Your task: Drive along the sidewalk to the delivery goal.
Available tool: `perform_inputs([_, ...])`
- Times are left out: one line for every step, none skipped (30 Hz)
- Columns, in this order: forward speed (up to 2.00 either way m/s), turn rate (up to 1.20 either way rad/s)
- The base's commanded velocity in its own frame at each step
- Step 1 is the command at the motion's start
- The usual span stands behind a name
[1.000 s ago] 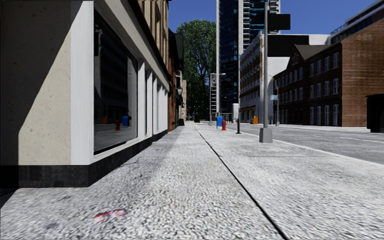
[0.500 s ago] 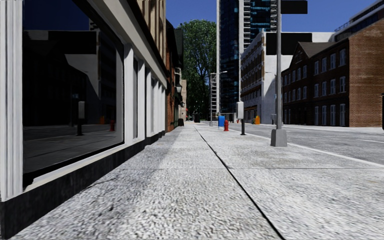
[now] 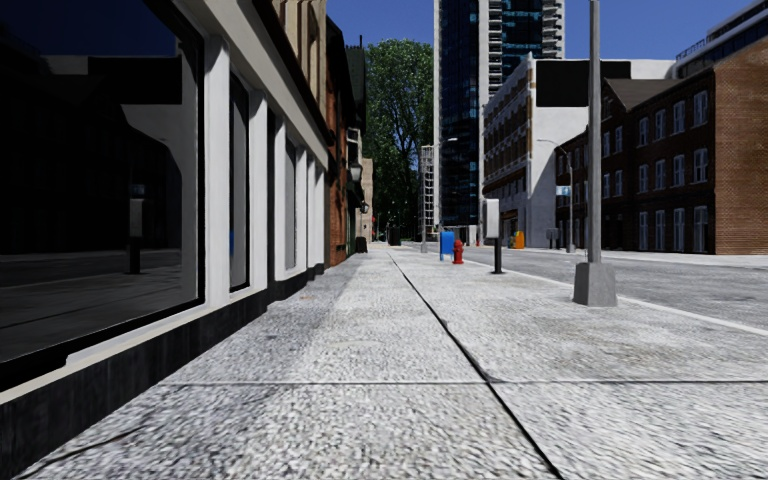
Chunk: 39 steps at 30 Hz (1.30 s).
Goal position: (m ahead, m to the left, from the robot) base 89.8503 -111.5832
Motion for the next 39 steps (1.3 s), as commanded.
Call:
perform_inputs([2.00, 0.00])
perform_inputs([2.00, 0.00])
perform_inputs([2.00, 0.00])
perform_inputs([2.00, 0.00])
perform_inputs([2.00, 0.00])
perform_inputs([2.00, 0.00])
perform_inputs([2.00, 0.00])
perform_inputs([2.00, 0.00])
perform_inputs([2.00, 0.00])
perform_inputs([2.00, 0.00])
perform_inputs([2.00, 0.00])
perform_inputs([2.00, 0.00])
perform_inputs([2.00, 0.00])
perform_inputs([2.00, 0.00])
perform_inputs([2.00, 0.00])
perform_inputs([2.00, 0.00])
perform_inputs([2.00, 0.00])
perform_inputs([2.00, 0.00])
perform_inputs([2.00, 0.00])
perform_inputs([2.00, 0.00])
perform_inputs([2.00, 0.00])
perform_inputs([2.00, 0.00])
perform_inputs([2.00, 0.00])
perform_inputs([2.00, 0.00])
perform_inputs([2.00, 0.00])
perform_inputs([2.00, 0.00])
perform_inputs([2.00, 0.00])
perform_inputs([2.00, 0.00])
perform_inputs([2.00, 0.00])
perform_inputs([2.00, 0.00])
perform_inputs([2.00, 0.00])
perform_inputs([2.00, 0.00])
perform_inputs([2.00, 0.00])
perform_inputs([2.00, 0.00])
perform_inputs([2.00, 0.00])
perform_inputs([2.00, 0.00])
perform_inputs([2.00, 0.00])
perform_inputs([2.00, 0.00])
perform_inputs([2.00, 0.00])
